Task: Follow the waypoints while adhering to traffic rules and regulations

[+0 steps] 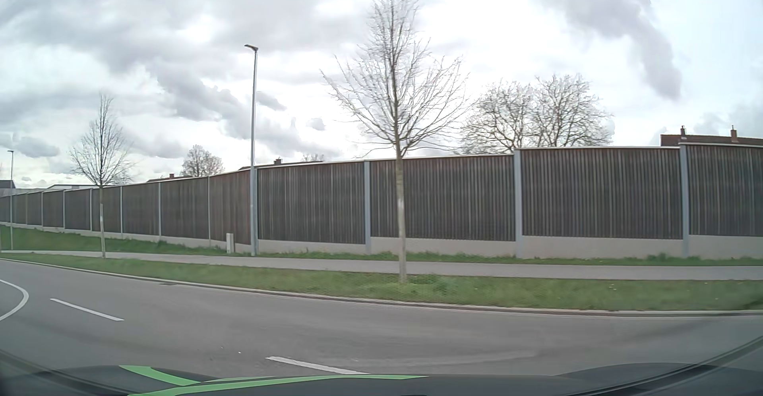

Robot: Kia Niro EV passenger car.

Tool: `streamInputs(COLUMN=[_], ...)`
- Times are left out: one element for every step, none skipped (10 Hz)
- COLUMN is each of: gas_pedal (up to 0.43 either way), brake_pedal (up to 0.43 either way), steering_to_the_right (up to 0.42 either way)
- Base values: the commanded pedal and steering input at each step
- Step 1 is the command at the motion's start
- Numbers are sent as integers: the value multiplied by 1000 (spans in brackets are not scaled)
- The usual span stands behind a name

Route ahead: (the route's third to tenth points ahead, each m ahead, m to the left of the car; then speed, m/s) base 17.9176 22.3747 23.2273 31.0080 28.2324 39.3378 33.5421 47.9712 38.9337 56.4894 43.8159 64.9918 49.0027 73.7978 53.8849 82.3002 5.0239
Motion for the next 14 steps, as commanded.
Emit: streamInputs(gas_pedal=[260,260,260,260,260,260,260,260,260,260,260,268,287,299], brake_pedal=[0,0,0,0,0,0,0,0,0,0,0,0,0,0], steering_to_the_right=[-419,-419,-419,-416,-413,-408,-399,-384,-366,-344,-327,-304,-286,-272])
